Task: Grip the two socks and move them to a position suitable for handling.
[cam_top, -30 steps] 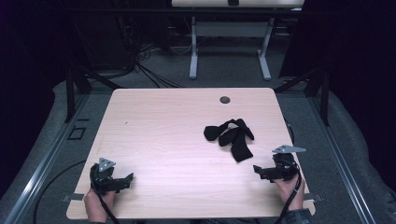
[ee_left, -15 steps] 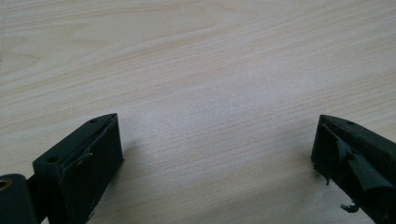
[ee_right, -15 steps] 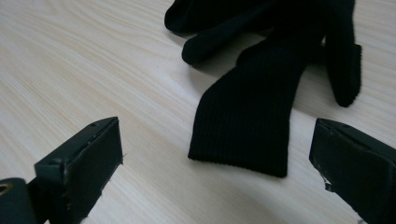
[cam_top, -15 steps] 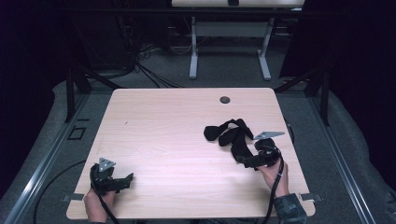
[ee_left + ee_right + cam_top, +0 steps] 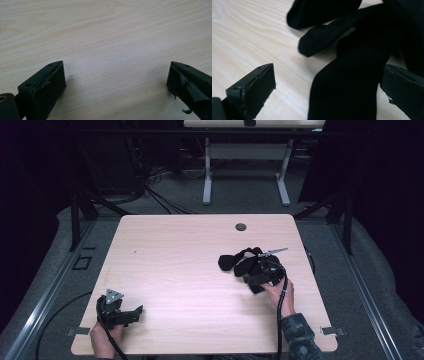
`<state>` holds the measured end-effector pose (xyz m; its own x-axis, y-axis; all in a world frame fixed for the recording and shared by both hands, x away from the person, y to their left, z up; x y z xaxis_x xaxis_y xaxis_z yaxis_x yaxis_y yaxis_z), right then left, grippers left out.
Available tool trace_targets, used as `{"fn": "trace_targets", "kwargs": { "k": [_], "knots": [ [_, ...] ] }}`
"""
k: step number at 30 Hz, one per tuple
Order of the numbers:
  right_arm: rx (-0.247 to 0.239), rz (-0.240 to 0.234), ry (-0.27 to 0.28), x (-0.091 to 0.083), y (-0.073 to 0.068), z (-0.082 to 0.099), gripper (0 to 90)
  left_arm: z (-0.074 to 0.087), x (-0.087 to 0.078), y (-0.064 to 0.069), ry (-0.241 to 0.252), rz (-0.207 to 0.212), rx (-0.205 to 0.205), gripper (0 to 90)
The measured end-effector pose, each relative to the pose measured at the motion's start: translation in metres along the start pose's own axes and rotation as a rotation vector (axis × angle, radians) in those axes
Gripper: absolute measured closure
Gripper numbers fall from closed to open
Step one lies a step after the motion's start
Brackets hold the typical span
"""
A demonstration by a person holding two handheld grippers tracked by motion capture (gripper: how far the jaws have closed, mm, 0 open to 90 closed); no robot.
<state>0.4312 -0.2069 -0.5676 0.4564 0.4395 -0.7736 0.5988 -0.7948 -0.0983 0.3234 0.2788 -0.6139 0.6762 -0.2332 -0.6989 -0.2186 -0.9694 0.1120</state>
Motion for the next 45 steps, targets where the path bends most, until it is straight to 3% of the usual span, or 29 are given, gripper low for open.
{"fn": "trace_targets", "kwargs": {
  "k": [9,11,12,13,14,16,19,20,21,24,30,36,41,45],
  "knots": [
    [0.036,0.038,-0.012,0.019,0.006,-0.007,0.2,0.0,0.0,0.0,0.0,0.001,0.003,2.0],
    [0.072,0.05,0.007,0.023,0.009,-0.006,6.7,0.0,0.0,0.0,-0.003,0.001,0.005,2.0],
    [0.083,0.06,0.016,0.023,0.01,-0.006,15.5,0.0,0.0,0.0,0.0,0.002,0.004,2.0],
    [0.083,0.06,0.016,0.023,0.01,-0.006,15.5,0.0,0.0,0.0,0.0,0.002,0.004,2.0],
    [0.108,0.064,0.018,0.024,0.014,-0.004,26.5,0.0,0.0,0.0,-0.001,0.002,0.004,2.0],
    [0.128,0.074,0.006,0.026,0.016,-0.002,36.1,0.0,0.0,0.0,0.0,0.002,0.004,2.0],
    [0.121,0.083,0.003,0.025,0.017,-0.001,52.2,0.0,0.0,0.0,-0.001,0.002,0.004,2.0],
    [0.121,0.083,0.003,0.025,0.017,-0.001,52.2,0.0,0.0,0.0,-0.001,0.002,0.004,2.0],
    [0.107,0.089,-0.001,0.025,0.017,0.0,62.3,0.0,0.0,0.0,-0.001,0.002,0.004,2.0],
    [0.099,0.089,-0.001,0.024,0.017,0.002,70.8,0.0,0.0,0.0,0.0,0.001,0.004,2.0],
    [0.075,0.078,-0.001,0.017,0.013,0.003,73.8,0.0,0.0,0.0,0.0,0.001,0.004,2.0],
    [0.043,0.05,0.031,-0.006,0.002,0.0,73.8,0.0,0.0,0.0,0.0,0.0,0.005,2.0],
    [-0.013,0.03,-0.038,-0.015,-0.01,0.001,73.7,0.0,0.0,0.0,0.0,0.001,0.005,2.0],
    [-0.036,0.001,-0.05,-0.022,-0.019,0.003,73.9,0.0,0.0,0.0,0.0,0.0,0.006,2.0]
  ]
}}
Point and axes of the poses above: each handheld gripper's, and its own axes: x roughly forward along the jaws, z roughly out of its underside, y roughly to its right, the point moved 3 cm from there along x, roughly forward along the jaws, and after that the axes turned 9 degrees about -x, right-handed, at the moved point
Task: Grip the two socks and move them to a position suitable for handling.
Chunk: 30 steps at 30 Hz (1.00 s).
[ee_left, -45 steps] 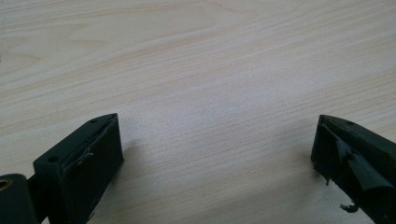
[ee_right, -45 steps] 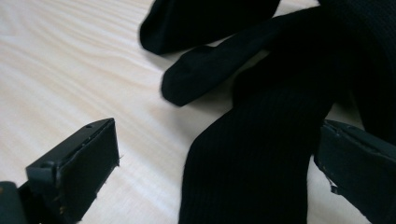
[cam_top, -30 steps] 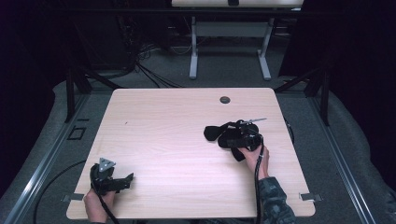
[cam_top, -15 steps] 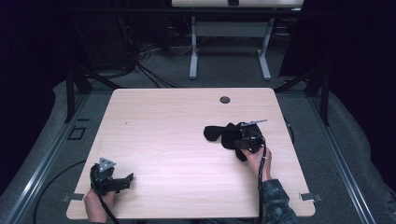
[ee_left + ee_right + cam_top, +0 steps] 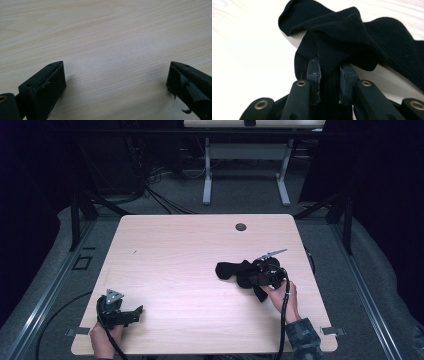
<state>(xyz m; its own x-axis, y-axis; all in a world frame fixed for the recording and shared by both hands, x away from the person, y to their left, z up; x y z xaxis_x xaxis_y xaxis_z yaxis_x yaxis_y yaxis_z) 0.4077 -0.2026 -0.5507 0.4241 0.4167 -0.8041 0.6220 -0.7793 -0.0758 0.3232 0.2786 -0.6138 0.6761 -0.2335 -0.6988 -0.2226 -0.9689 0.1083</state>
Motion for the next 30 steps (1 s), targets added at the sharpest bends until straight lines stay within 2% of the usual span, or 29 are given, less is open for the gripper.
{"fn": "trace_targets", "kwargs": {
  "k": [4,9,10,11,12,14,16,17,18,21,22,23,24,28,30],
  "knots": [
    [-0.021,-0.018,-0.012,-0.008,-0.005,0.002,74.0,0.0,0.0,0.0,0.0,0.0,0.0,2.0],
    [-0.013,-0.044,0.015,-0.019,-0.006,0.001,74.4,0.0,0.0,0.0,0.0,0.0,0.0,2.0],
    [-0.023,0.003,0.008,-0.019,-0.006,0.0,74.7,0.0,0.0,0.0,0.0,0.0,0.0,2.0],
    [-0.059,0.098,-0.031,-0.016,-0.007,0.0,74.9,0.0,0.0,0.0,0.0,0.0,-0.001,2.0],
    [-0.085,0.128,-0.08,-0.011,-0.009,0.001,75.2,0.0,0.0,0.0,0.0,0.0,0.0,2.0],
    [-0.086,0.06,-0.117,-0.004,-0.009,0.003,75.6,0.0,0.0,0.0,-0.002,-0.001,0.002,2.1],
    [-0.039,-0.009,-0.1,-0.006,-0.007,0.003,75.7,0.0,0.0,0.0,-0.003,0.0,0.002,2.1],
    [-0.039,-0.009,-0.1,-0.006,-0.007,0.003,75.7,0.0,0.0,0.0,-0.003,0.0,0.002,2.1],
    [-0.018,-0.019,-0.059,-0.013,-0.004,0.003,75.7,0.0,0.0,0.0,-0.003,0.0,0.003,2.1],
    [0.008,-0.043,0.001,-0.022,-0.002,0.001,75.7,0.0,0.0,0.0,-0.002,0.0,0.001,2.1],
    [0.028,-0.029,0.045,-0.027,-0.001,0.0,76.3,0.0,0.0,0.0,-0.002,0.0,0.001,2.1],
    [0.044,-0.016,0.113,-0.033,0.002,-0.001,76.7,0.0,0.0,0.0,-0.002,0.0,0.002,2.1],
    [0.04,0.006,0.13,-0.037,0.003,-0.002,76.7,0.0,0.0,0.0,-0.003,0.0,0.002,2.1],
    [0.027,0.013,0.102,-0.039,0.004,-0.003,76.4,0.0,0.0,0.0,-0.002,0.0,0.002,2.1],
    [0.028,0.0,0.114,-0.041,0.001,-0.003,76.4,0.0,0.0,0.0,-0.003,0.0,0.001,2.1]
  ]
}}
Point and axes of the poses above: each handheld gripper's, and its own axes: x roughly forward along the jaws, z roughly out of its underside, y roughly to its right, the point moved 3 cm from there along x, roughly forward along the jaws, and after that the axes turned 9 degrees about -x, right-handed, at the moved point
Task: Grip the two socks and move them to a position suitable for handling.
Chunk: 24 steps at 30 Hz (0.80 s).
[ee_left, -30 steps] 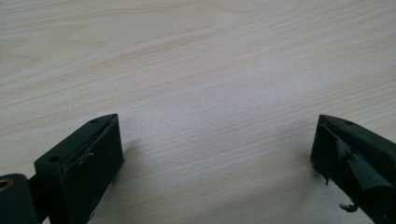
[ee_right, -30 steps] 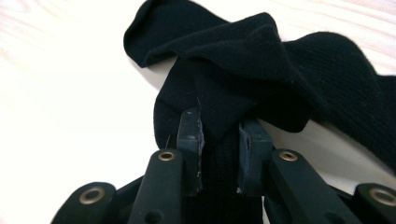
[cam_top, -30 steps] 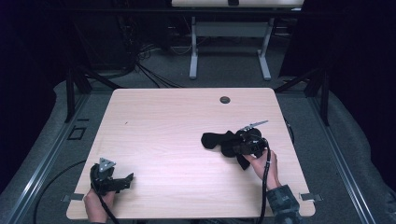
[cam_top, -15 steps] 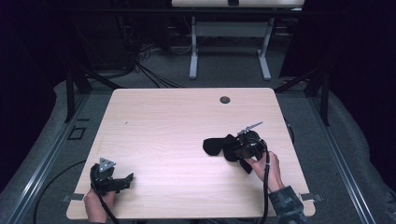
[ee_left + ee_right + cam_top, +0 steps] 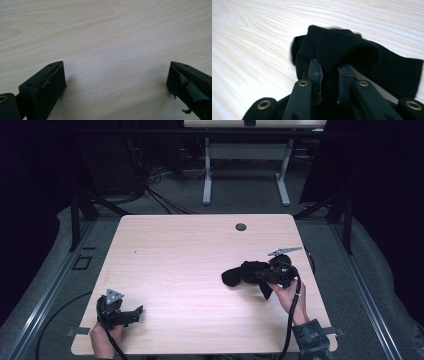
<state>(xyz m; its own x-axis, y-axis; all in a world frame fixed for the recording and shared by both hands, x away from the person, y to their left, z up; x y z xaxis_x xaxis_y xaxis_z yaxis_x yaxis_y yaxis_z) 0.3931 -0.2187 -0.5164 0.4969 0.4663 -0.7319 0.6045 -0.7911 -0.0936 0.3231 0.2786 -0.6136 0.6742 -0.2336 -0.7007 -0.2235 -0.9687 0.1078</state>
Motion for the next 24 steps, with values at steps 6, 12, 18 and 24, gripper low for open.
{"fn": "trace_targets", "kwargs": {
  "k": [6,12,18,24],
  "knots": [
    [-0.029,-0.015,0.033,-0.012,-0.013,-0.004,76.1,0.0,0.0,0.0,0.0,0.0,0.0,2.1],
    [-0.098,-0.071,0.037,-0.016,-0.043,-0.005,75.6,0.0,0.0,0.0,0.003,0.001,0.0,2.1],
    [-0.162,-0.156,0.052,-0.011,-0.076,-0.002,75.2,0.0,0.0,0.0,0.002,0.001,0.0,2.1],
    [-0.209,-0.211,0.027,0.001,-0.1,0.004,74.6,0.0,0.0,0.0,0.002,0.001,0.0,2.1]
  ]
}}
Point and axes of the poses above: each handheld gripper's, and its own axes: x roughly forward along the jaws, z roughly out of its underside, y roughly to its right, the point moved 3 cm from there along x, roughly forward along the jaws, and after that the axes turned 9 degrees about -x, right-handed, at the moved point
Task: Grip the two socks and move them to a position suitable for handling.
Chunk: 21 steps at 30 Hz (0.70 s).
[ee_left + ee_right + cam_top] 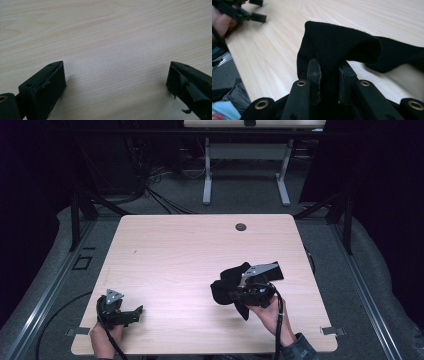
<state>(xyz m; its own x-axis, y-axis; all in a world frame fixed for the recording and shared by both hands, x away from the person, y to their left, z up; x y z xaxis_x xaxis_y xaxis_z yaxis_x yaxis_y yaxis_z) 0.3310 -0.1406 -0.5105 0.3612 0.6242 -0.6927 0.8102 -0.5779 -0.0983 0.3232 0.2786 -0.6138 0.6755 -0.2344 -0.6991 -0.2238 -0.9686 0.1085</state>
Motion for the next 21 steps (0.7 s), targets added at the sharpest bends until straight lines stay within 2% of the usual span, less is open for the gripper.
{"fn": "trace_targets", "kwargs": {
  "k": [1,3,8,10,12,14,15,21],
  "knots": [
    [-0.018,-0.025,-0.018,0.008,-0.007,0.002,74.3,0.0,0.0,0.0,0.0,0.0,0.0,2.1],
    [-0.022,-0.041,-0.025,0.015,-0.014,0.003,74.2,0.0,0.0,0.0,0.0,0.0,0.0,2.1],
    [-0.036,-0.072,-0.039,0.03,-0.027,0.006,74.0,0.0,0.0,0.0,0.0,0.0,0.0,2.1],
    [-0.053,-0.069,-0.049,0.036,-0.033,0.005,73.9,0.0,0.0,0.0,0.0,0.0,0.0,2.1],
    [-0.069,-0.091,-0.057,0.043,-0.039,0.006,73.8,0.0,0.0,0.0,0.0,0.0,0.001,2.1],
    [-0.104,-0.094,-0.088,0.05,-0.046,0.007,73.4,0.0,0.0,0.0,0.0,0.0,0.001,2.1],
    [-0.106,-0.103,-0.088,0.055,-0.05,0.008,73.5,0.0,0.0,0.0,0.0,0.0,0.0,2.1],
    [-0.148,-0.146,-0.171,0.081,-0.064,0.017,72.5,0.0,0.0,0.0,0.0,0.0,0.0,2.1]
  ]
}}
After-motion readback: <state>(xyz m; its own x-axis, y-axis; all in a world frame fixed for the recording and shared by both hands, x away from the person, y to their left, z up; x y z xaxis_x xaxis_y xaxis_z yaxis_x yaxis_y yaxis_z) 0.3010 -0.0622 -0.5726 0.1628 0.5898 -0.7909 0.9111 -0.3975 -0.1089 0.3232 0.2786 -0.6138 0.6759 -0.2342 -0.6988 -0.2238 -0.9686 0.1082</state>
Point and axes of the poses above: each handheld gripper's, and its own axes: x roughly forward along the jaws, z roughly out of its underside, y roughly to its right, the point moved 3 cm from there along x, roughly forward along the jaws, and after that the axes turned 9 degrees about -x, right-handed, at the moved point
